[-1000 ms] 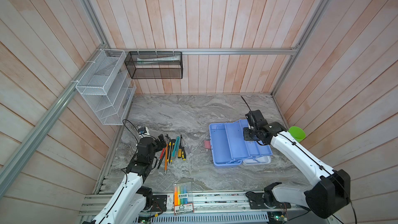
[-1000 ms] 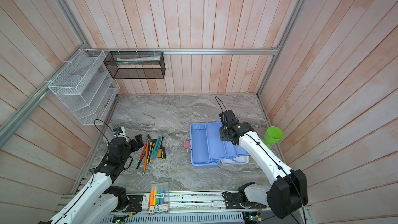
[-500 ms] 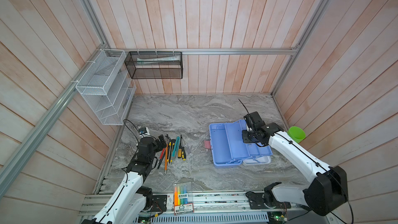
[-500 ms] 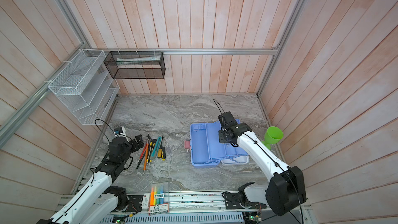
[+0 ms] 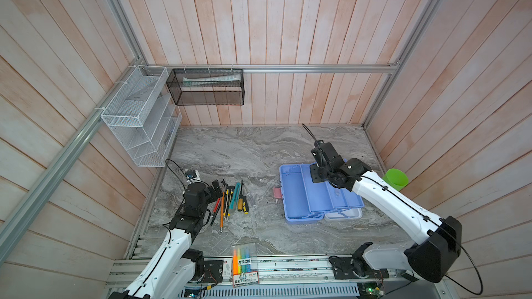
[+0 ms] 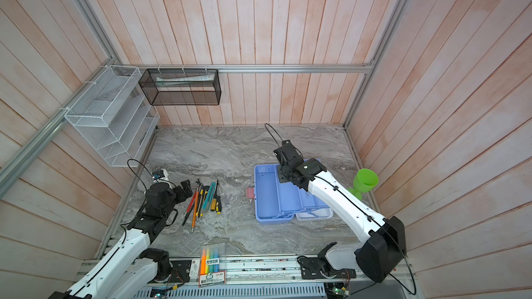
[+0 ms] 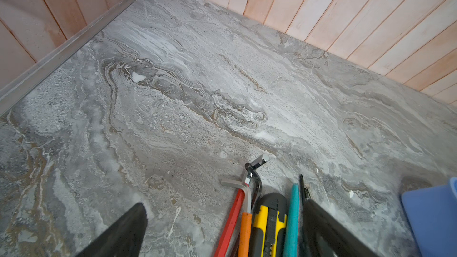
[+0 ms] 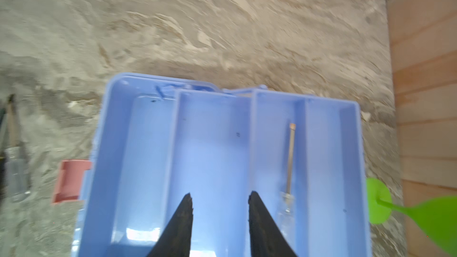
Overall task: Pack the tool kit
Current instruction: 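Move the right gripper back to the tools and grasp the second clear screwdriver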
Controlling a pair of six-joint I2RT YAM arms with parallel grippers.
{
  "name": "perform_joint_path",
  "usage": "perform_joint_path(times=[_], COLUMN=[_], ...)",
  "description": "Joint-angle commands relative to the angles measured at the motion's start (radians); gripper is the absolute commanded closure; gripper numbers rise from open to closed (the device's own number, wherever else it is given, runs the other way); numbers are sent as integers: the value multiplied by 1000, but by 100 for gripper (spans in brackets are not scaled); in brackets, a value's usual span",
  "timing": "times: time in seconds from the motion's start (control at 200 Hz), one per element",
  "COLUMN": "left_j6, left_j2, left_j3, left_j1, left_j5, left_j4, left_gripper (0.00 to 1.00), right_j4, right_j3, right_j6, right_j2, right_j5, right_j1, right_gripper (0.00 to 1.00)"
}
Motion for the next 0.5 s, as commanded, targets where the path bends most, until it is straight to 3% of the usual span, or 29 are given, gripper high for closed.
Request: perform_joint_path(times=[0.0, 0.215, 0.495], left_j6=[3, -1, 0], left_j2=[-4, -22, -20], left_j3=[3, -3, -2], left_j1=[5, 8, 11], left_j5=[9, 2, 13], left_j4=[4, 1, 4], left_gripper=[0, 0, 0], right_j4=[138, 323, 355], right_j3=[12, 65, 185], right_j6=[16, 83, 68], right_j2=[87, 317, 561], right_j5=[-36, -224, -288], right_j1=[105, 266, 349], right_gripper=[63, 63, 63])
